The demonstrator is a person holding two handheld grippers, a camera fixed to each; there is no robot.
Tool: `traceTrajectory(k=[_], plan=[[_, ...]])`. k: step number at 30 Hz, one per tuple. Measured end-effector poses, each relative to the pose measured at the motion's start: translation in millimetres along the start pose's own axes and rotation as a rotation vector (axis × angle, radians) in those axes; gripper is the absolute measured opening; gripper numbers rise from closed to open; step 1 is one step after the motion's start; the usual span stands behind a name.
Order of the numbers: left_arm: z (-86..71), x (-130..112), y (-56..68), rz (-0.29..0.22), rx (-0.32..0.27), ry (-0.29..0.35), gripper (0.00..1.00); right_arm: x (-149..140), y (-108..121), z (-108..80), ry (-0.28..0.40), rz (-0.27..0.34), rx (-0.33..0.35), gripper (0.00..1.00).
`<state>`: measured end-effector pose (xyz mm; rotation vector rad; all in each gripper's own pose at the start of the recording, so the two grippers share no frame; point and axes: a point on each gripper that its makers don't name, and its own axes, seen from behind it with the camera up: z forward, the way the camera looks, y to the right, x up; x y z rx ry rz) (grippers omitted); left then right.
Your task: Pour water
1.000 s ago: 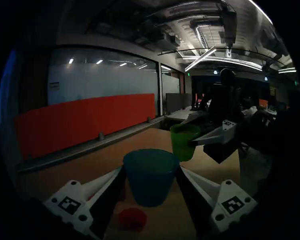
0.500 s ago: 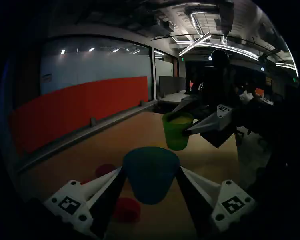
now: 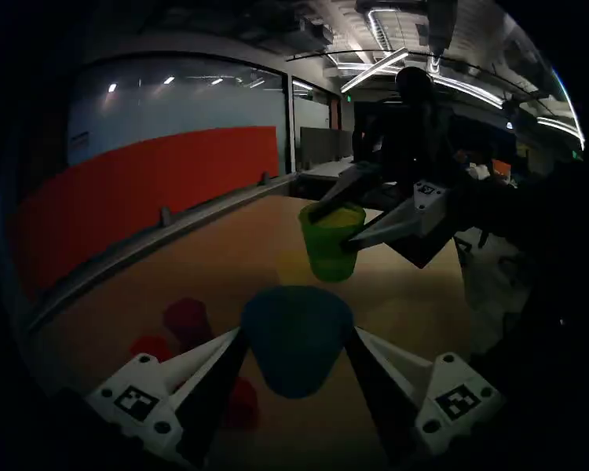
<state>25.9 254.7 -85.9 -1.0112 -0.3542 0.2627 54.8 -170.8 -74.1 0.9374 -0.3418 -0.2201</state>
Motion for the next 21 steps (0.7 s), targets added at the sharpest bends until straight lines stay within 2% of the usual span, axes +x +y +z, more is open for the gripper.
traceTrajectory(k=[6, 21], plan=[[8.6, -15, 5.1, -0.013, -0.016, -0.024, 0.86, -15, 0, 6.2, -0.032, 0.003, 0.011, 0.98], [23.0, -46, 19.4, -0.006, -0.034, -0.062, 0.86, -45, 2, 21.9, -0.09, 0.011, 0.028, 0.98]])
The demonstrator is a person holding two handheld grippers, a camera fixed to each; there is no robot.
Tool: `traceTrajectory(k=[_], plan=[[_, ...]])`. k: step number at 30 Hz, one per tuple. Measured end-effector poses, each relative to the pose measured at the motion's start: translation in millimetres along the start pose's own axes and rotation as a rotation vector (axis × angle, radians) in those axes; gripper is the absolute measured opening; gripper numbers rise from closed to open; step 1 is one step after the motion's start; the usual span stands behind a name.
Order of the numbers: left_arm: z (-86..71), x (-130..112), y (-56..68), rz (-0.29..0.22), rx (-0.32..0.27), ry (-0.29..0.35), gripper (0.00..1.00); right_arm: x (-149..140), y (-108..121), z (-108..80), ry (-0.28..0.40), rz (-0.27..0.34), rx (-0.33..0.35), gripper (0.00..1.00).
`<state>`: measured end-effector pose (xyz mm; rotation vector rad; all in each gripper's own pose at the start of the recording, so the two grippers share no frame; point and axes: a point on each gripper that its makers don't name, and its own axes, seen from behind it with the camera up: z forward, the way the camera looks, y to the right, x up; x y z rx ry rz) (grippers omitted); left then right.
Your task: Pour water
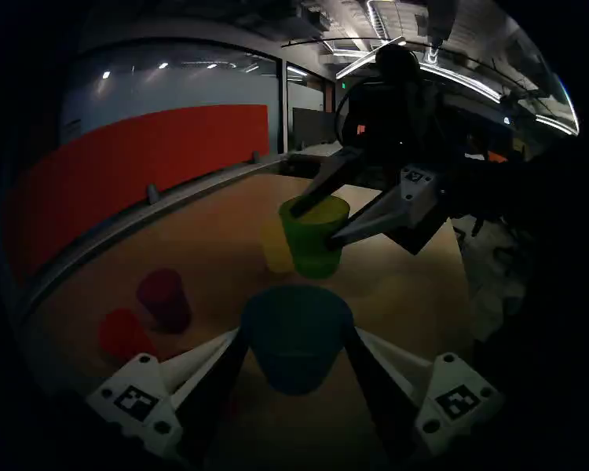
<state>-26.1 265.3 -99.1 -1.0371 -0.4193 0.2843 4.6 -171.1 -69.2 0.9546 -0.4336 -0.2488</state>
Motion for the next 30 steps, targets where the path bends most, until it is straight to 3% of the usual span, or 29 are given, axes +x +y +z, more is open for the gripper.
traceTrajectory(k=[21, 30], plan=[[11.7, -30, 17.3, 0.022, 0.002, -0.03, 0.86, -41, 2, 15.5, -0.066, 0.011, -0.001, 0.98], [15.1, -41, 18.1, 0.029, 0.007, -0.045, 0.86, -54, 1, 21.6, -0.087, 0.011, -0.002, 0.99]])
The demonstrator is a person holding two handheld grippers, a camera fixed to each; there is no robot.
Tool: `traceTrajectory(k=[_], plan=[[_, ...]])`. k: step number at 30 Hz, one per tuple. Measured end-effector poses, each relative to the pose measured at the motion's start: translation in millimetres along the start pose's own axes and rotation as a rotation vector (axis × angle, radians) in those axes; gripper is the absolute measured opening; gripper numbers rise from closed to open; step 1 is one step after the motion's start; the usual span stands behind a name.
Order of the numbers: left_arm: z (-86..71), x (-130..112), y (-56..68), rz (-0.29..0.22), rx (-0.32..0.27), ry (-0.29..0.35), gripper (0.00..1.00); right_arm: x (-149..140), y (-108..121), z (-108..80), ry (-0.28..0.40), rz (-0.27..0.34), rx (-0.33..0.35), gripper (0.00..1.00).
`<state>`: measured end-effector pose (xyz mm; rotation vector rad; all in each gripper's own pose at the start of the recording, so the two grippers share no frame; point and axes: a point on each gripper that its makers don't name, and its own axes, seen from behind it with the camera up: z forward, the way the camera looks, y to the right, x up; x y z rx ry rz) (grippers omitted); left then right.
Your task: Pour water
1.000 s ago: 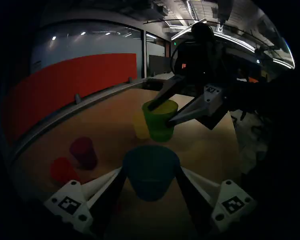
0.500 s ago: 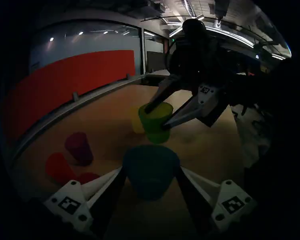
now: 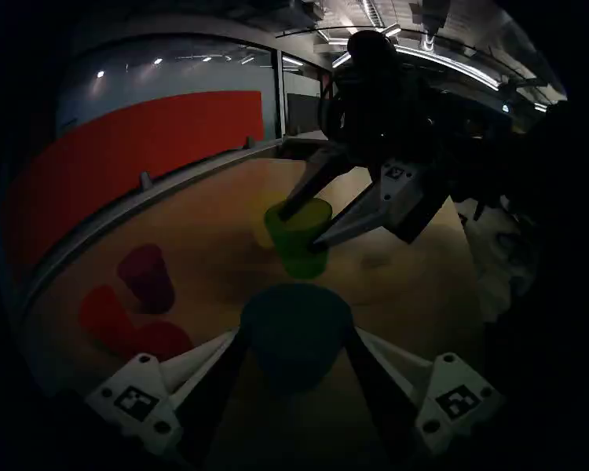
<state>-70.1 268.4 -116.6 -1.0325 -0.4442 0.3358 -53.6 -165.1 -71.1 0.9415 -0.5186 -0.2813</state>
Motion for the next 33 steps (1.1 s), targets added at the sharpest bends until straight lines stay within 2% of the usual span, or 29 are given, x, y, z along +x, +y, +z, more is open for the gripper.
traceTrajectory(k=[11, 26, 33], plan=[[2.7, -13, 6.2, -0.01, -0.013, -0.015, 0.86, -16, -1, 9.2, -0.028, 0.004, 0.001, 0.99], [1.3, -23, 6.6, -0.045, -0.02, -0.021, 0.86, -29, -4, 13.1, -0.051, -0.013, -0.009, 0.99], [0.5, -26, 4.8, -0.045, -0.014, -0.028, 0.86, -32, -3, 10.7, -0.049, -0.002, -0.017, 0.99]])
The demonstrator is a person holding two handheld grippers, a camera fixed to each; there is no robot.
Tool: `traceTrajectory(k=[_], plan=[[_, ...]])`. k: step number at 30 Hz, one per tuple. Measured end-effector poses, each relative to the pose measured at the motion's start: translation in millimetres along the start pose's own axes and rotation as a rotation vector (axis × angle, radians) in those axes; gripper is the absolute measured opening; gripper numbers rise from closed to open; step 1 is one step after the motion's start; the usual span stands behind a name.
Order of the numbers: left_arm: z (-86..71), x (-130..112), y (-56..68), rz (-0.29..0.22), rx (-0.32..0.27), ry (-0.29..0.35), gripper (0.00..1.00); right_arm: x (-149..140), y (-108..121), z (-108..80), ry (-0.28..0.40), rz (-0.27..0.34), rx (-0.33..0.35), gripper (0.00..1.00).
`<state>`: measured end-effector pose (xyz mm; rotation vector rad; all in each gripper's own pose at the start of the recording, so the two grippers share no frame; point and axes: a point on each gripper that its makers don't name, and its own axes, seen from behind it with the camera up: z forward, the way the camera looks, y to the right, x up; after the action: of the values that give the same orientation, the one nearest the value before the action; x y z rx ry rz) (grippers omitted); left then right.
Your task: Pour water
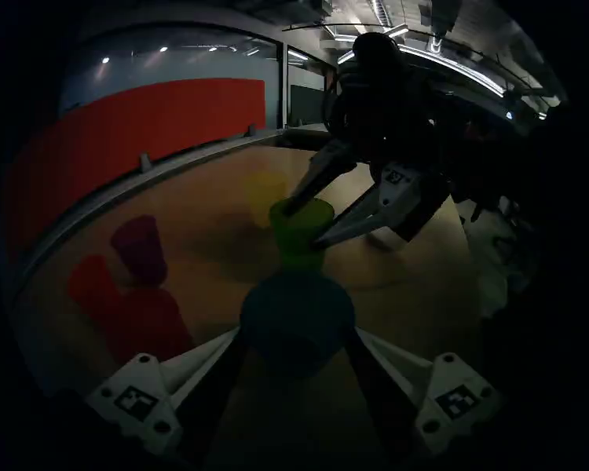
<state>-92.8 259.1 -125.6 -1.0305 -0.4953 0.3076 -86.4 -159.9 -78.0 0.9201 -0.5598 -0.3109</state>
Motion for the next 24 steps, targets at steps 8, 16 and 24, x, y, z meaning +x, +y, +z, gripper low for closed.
traceTrajectory(k=[8, 16, 24], plan=[[1.0, -1, -2.1, -0.007, 0.007, -0.009, 0.86, 0, 1, -2.0, 0.006, 0.015, -0.009, 0.99], [-0.3, -3, -0.7, -0.031, 0.003, -0.017, 0.86, 2, 2, -6.5, 0.015, 0.03, -0.012, 0.99], [-7.6, -10, -4.5, -0.035, 0.025, -0.022, 0.86, -3, 1, -14.3, 0.013, 0.03, -0.031, 0.99]])
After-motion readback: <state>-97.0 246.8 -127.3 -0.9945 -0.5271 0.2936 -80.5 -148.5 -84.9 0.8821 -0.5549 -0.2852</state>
